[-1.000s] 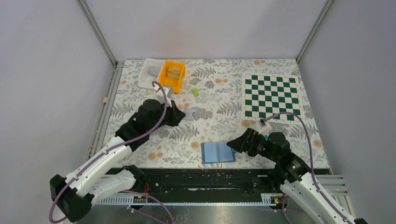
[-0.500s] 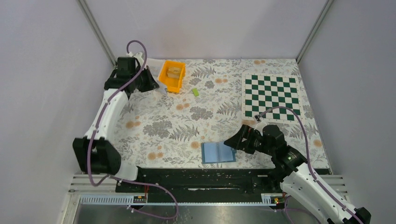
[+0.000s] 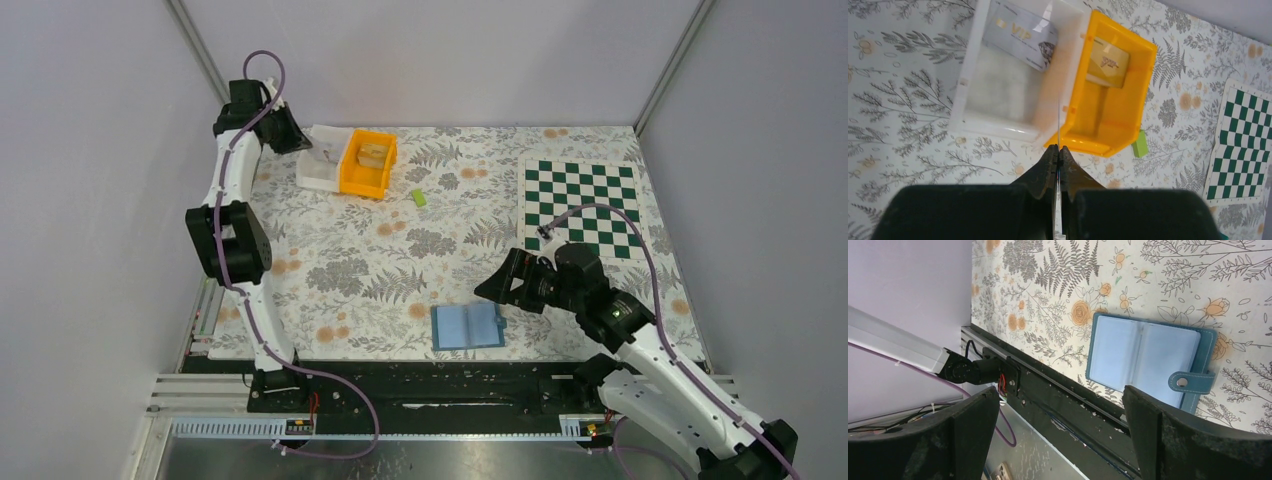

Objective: Take the credit cards out of the card holder
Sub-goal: Place the credit card in the storage box.

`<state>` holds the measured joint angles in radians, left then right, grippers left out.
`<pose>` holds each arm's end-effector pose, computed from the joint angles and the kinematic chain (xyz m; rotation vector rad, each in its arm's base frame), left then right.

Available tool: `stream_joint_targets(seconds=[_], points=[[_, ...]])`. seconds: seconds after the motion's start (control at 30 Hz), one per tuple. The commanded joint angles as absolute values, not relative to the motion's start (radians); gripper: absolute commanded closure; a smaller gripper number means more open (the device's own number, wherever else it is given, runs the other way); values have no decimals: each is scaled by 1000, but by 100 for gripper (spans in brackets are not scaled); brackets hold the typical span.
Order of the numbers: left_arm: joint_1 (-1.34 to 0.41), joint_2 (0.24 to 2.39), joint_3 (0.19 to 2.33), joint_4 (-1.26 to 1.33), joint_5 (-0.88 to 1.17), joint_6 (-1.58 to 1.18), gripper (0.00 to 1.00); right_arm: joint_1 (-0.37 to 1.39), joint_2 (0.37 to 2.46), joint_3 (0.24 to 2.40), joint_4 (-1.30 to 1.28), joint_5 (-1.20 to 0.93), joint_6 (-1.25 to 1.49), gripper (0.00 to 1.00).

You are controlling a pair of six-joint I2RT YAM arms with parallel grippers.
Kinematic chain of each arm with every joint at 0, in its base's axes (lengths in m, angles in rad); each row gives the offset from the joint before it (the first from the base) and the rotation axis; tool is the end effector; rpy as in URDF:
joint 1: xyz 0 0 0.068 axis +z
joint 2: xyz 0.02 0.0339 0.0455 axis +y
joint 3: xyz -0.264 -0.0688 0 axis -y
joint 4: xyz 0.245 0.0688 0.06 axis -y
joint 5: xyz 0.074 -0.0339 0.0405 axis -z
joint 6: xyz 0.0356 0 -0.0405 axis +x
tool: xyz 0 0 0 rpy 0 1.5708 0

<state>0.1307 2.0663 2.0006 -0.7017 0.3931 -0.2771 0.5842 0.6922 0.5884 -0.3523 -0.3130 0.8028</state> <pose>0.4686 0.0478 0.3153 -0.2772 2.3084 -0.5321 0.1303 0.0993 0.2688 0.0250 2.2168 1.1467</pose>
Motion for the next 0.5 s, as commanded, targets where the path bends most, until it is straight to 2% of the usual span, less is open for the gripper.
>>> stream_joint_targets(seconds=[0.0,0.23,0.47], points=[[162,2137,2119,-650,491,-261,100,581,767,667,-367,-296,754,0],[165,2233,2098,-490,562,-328,100,581,900,747,-367,-322,725,1],[166,2286,2108,-386,485,-331,100,580,943,767,-368,-331,715,1]])
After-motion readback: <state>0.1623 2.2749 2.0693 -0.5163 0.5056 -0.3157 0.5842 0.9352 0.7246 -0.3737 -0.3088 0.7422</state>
